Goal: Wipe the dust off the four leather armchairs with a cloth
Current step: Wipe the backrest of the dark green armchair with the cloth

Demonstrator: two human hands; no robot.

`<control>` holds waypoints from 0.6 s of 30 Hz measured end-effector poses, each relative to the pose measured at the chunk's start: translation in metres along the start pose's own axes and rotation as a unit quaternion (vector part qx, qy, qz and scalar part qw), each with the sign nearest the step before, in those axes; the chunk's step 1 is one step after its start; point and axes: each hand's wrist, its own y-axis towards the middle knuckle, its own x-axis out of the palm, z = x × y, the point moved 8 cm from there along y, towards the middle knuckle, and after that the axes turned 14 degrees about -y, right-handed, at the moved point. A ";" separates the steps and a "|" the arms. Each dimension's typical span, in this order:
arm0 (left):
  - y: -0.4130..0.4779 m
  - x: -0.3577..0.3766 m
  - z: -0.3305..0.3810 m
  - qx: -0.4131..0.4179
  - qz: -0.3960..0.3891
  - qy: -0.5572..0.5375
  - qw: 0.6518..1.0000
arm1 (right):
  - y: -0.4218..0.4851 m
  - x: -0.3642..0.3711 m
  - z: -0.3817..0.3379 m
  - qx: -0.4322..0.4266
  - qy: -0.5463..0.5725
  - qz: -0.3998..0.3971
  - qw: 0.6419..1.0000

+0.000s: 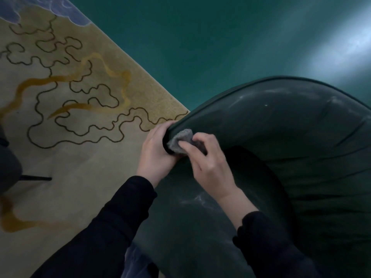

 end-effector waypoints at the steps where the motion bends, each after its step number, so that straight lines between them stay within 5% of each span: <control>1: 0.000 0.000 0.000 0.000 -0.004 0.008 1.000 | -0.002 0.000 0.012 0.013 -0.011 0.004 1.000; 7: 0.000 0.004 0.010 0.007 -0.024 0.049 0.999 | -0.021 -0.034 0.109 0.310 -0.022 0.103 0.945; 14: 0.030 0.026 0.033 0.061 -0.017 0.110 0.992 | 0.026 -0.012 0.060 0.070 -0.006 0.025 0.997; 18: 0.030 0.027 0.029 0.072 -0.007 0.108 0.991 | 0.022 -0.022 0.124 0.183 -0.051 0.056 0.980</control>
